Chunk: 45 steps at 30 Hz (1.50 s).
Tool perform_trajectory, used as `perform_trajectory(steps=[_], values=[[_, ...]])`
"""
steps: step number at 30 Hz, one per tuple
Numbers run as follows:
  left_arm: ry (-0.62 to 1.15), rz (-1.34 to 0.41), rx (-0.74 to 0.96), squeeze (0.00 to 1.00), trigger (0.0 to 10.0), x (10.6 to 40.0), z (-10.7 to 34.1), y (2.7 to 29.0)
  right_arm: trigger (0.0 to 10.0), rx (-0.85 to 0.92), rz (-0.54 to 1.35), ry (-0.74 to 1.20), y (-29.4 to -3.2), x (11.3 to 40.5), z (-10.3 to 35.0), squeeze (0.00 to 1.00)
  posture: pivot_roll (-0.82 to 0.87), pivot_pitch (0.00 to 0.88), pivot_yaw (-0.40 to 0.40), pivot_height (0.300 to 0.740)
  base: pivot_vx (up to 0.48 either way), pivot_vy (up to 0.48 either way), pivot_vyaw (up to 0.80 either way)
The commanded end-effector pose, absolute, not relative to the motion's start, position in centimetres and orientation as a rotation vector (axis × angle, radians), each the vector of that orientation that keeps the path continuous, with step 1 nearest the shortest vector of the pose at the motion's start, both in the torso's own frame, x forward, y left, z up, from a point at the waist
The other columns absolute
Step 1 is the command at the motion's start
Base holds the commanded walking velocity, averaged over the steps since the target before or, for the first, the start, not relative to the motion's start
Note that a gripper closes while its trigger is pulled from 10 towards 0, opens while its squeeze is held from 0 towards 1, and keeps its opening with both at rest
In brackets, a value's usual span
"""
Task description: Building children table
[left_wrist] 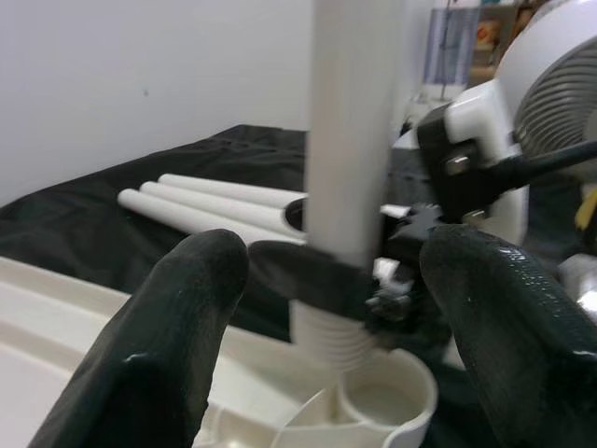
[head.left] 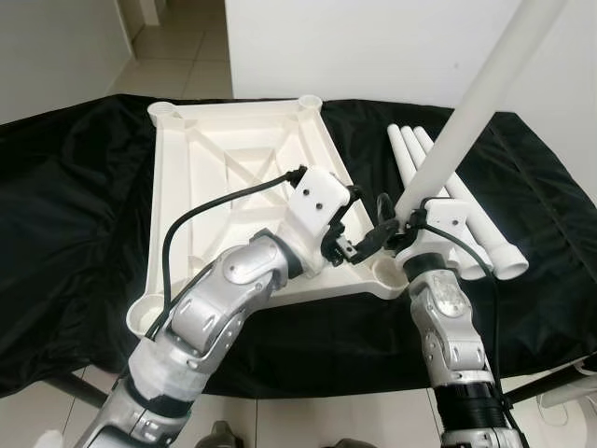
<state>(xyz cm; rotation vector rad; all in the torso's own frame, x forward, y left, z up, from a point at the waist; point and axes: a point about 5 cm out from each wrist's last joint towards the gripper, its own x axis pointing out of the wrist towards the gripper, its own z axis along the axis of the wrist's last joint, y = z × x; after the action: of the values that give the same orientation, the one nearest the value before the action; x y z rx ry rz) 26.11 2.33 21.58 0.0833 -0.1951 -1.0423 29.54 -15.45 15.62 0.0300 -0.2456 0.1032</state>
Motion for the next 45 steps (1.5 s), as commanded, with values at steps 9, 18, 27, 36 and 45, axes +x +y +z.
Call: perform_trajectory(steps=[9,18,27,36,45], values=[[-0.138,-1.021,0.156,0.0,10.0,26.4,19.4,3.5,10.0,-0.056,0.169,-0.232,-15.9,28.6,15.0,0.0,-0.08,0.02,-0.002,0.74,0.0,0.0,0.0],[-0.081,-0.987,0.19,0.0,10.0,26.6,17.9,4.2,10.0,-0.083,0.242,-0.155,-15.7,27.5,12.6,0.0,-0.08,0.016,-0.003,0.74,0.0,0.0,0.0],[-0.05,-1.041,0.183,0.0,10.0,25.8,17.5,4.4,10.0,-0.138,0.328,-0.108,-15.5,27.1,11.3,0.0,-0.08,0.023,-0.004,0.74,0.0,0.0,0.0],[-0.049,-1.027,0.185,0.0,10.0,25.8,17.5,4.7,10.0,-0.157,0.338,-0.074,-16.3,26.8,10.2,0.0,-0.07,0.023,-0.004,0.74,0.0,0.0,0.0],[-0.056,-1.026,0.185,0.0,10.0,25.9,17.8,4.6,10.0,-0.203,0.421,-0.07,-16.2,26.5,9.3,0.0,-0.07,0.025,-0.002,0.74,0.0,0.0,0.0]])
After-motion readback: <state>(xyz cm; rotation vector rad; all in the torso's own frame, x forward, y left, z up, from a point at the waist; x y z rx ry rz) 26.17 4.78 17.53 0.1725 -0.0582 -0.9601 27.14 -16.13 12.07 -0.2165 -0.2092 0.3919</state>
